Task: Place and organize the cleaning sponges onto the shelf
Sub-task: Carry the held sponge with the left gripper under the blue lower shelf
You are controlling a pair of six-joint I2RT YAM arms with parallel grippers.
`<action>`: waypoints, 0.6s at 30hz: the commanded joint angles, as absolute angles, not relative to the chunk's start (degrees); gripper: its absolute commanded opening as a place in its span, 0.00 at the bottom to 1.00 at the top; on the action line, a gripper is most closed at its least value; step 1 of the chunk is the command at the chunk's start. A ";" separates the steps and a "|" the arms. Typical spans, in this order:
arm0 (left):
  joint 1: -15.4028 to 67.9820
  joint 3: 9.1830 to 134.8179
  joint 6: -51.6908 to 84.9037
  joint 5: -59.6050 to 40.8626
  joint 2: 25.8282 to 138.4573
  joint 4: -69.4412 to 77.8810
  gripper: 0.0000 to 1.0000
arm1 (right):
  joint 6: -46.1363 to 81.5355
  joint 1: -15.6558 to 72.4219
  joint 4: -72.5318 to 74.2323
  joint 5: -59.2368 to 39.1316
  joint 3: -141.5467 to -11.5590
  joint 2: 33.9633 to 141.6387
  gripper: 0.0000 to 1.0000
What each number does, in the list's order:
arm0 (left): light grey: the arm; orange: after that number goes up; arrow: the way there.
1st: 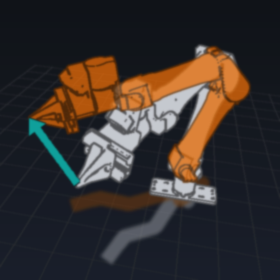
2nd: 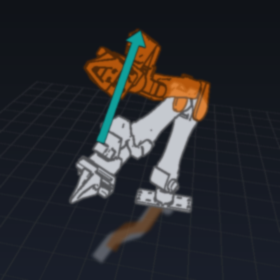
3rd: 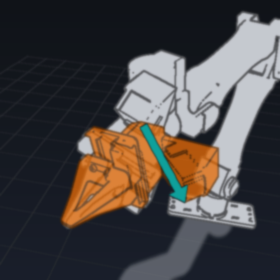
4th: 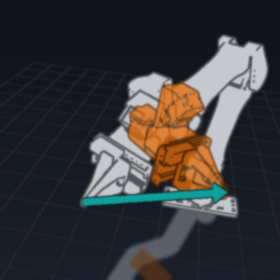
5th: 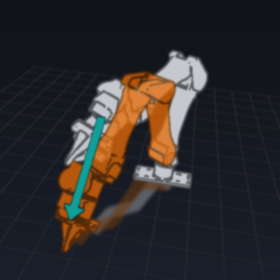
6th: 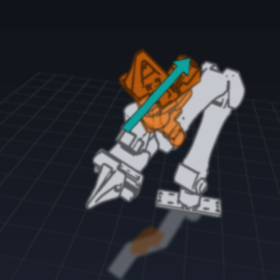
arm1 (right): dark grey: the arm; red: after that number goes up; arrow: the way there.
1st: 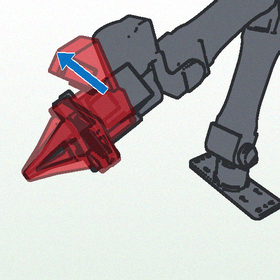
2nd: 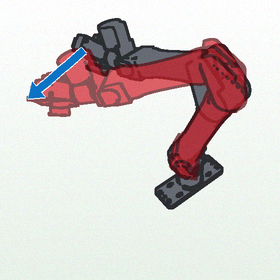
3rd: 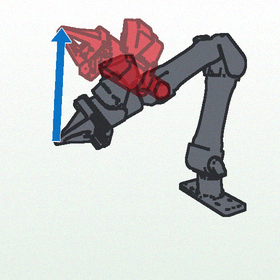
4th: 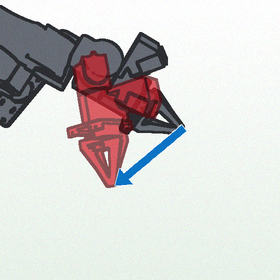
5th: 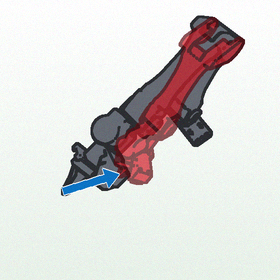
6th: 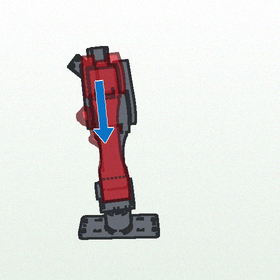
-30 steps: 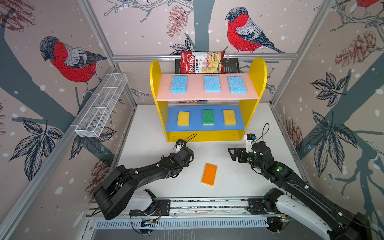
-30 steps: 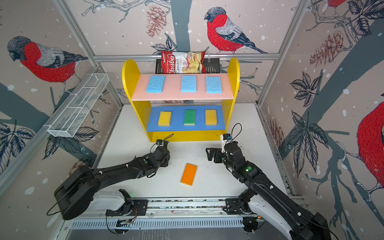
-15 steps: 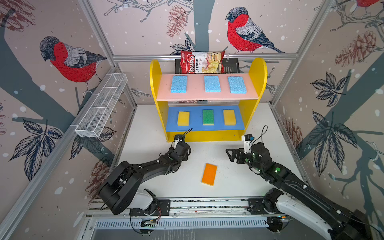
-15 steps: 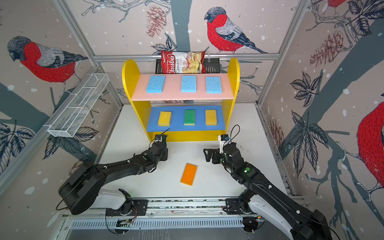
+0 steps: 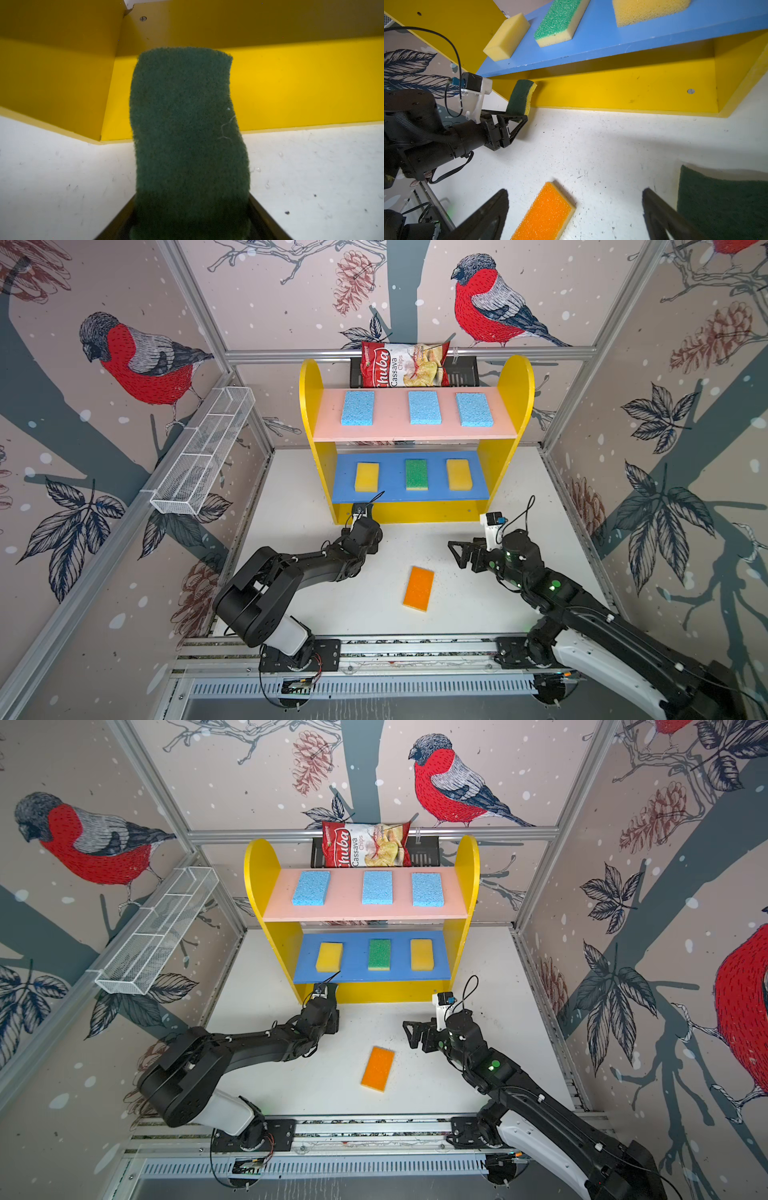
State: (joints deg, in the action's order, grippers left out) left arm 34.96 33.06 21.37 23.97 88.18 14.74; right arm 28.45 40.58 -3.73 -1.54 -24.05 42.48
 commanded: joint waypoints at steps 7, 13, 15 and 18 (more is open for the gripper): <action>33.67 35.92 20.49 23.74 92.70 20.57 0.69 | 27.83 40.96 0.52 -1.62 -22.72 42.38 1.00; 32.52 36.59 20.32 22.74 94.85 22.39 0.69 | 27.87 40.96 1.19 -1.56 -22.20 42.89 0.99; 32.33 36.81 20.00 22.75 95.41 22.60 0.69 | 27.92 40.93 1.57 -1.60 -22.14 43.07 0.99; 32.08 37.25 19.78 22.68 96.05 23.23 0.70 | 27.97 40.96 2.10 -1.58 -22.08 43.74 1.00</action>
